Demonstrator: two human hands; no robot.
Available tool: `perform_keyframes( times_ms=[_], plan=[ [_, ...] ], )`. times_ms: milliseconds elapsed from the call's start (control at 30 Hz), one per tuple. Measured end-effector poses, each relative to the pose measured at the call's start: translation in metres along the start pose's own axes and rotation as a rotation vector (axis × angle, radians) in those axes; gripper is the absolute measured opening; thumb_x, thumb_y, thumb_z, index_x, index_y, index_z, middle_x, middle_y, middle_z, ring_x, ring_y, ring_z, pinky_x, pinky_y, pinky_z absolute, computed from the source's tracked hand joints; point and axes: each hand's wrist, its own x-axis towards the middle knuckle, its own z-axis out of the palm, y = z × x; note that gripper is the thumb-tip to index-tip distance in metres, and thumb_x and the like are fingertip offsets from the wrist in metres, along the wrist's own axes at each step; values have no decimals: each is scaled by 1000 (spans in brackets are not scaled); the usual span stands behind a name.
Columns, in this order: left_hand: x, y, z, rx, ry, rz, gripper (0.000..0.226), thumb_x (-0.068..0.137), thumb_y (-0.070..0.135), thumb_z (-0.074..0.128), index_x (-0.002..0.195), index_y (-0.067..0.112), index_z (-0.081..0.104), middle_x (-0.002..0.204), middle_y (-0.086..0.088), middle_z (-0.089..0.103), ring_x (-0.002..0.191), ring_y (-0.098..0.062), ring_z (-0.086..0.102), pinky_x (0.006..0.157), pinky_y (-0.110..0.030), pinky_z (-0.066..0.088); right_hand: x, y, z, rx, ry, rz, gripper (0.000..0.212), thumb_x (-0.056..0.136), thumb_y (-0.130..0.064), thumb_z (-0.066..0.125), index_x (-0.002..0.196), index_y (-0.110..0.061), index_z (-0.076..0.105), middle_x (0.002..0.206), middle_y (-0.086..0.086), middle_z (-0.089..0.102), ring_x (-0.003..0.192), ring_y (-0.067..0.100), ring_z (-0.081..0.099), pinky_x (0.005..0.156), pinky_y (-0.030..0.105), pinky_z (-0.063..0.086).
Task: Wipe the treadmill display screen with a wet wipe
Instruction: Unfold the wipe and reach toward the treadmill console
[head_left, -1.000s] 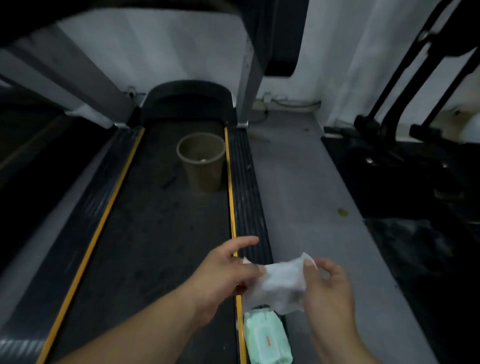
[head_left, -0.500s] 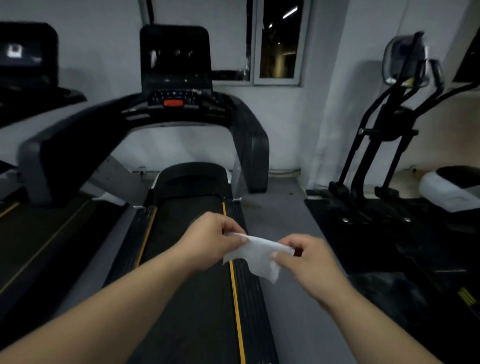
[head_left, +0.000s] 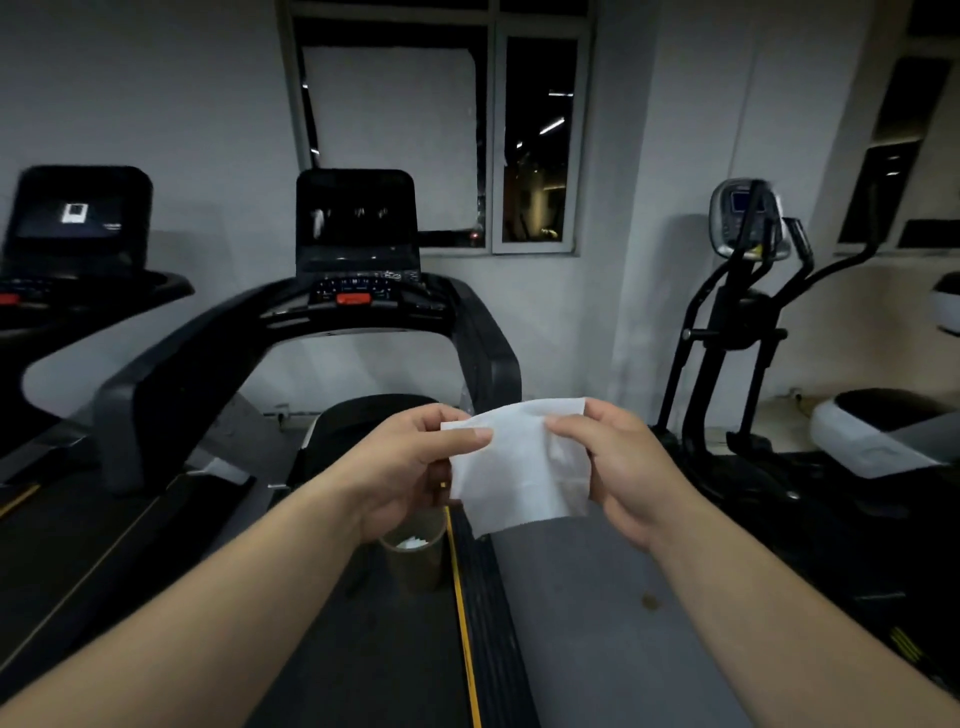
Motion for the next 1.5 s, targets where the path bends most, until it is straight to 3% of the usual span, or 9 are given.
perform_keyframes(
  times_ms=[300,400,600,700,833,1000,1233,1367,1500],
  plan=[
    [0,15,0,-160,70,-3,57,82,14,78,133,25,53,98,-13,74,72,-25,63,71,-41,54,15,-11,6,-50,68,-24,11,93,-11,66,102,-11,72,96,11,78,86,25,75,72,36,59],
    [-1,10,4,-170,62,-34,64,86,8,75,136,35,46,87,-12,74,62,-21,60,58,-36,52,22,-2,9,-82,143,-30,16,91,-13,71,107,-14,68,100,10,77,92,28,75,79,43,61],
    [3,10,-7,-86,123,48,50,87,2,72,127,32,63,103,-21,73,77,-30,64,80,-51,54,27,3,8,-22,185,-23,34,91,-20,72,123,-23,62,116,5,69,99,25,71,69,34,54],
    [2,11,-7,53,121,98,41,86,20,78,123,34,67,124,-27,63,100,-31,65,98,-58,53,24,0,9,-98,113,-89,33,96,-22,67,127,-29,60,116,0,66,101,21,69,73,33,53],
    [4,12,-5,646,180,293,66,69,63,81,130,49,57,146,11,42,132,-8,46,108,-35,44,21,-8,13,-192,10,-168,33,99,-25,63,130,-33,56,112,4,65,104,19,66,80,29,53],
    [0,5,9,889,156,398,61,72,65,76,126,40,63,130,20,61,122,2,53,104,-32,47,23,-8,18,-190,35,-159,34,95,-34,63,127,-42,57,125,2,65,115,22,63,97,44,54],
    [0,2,10,148,7,34,55,87,54,70,134,27,61,126,-6,69,107,-14,66,91,-32,48,20,-13,7,-169,-47,-134,23,100,-24,60,120,-36,61,107,11,69,87,21,67,75,35,54],
    [0,-8,10,-20,-148,-215,55,87,59,67,114,11,70,89,-6,60,79,-22,53,75,-31,48,19,-17,4,-305,-235,-82,24,97,-25,63,119,-34,64,104,9,69,88,22,65,83,38,53],
    [1,-9,16,-122,-104,-132,7,89,20,72,88,14,68,90,-11,63,80,-23,60,70,-34,50,30,-14,0,-129,-222,32,31,93,-24,70,123,-24,64,109,12,70,87,24,68,79,41,57]
  ],
)
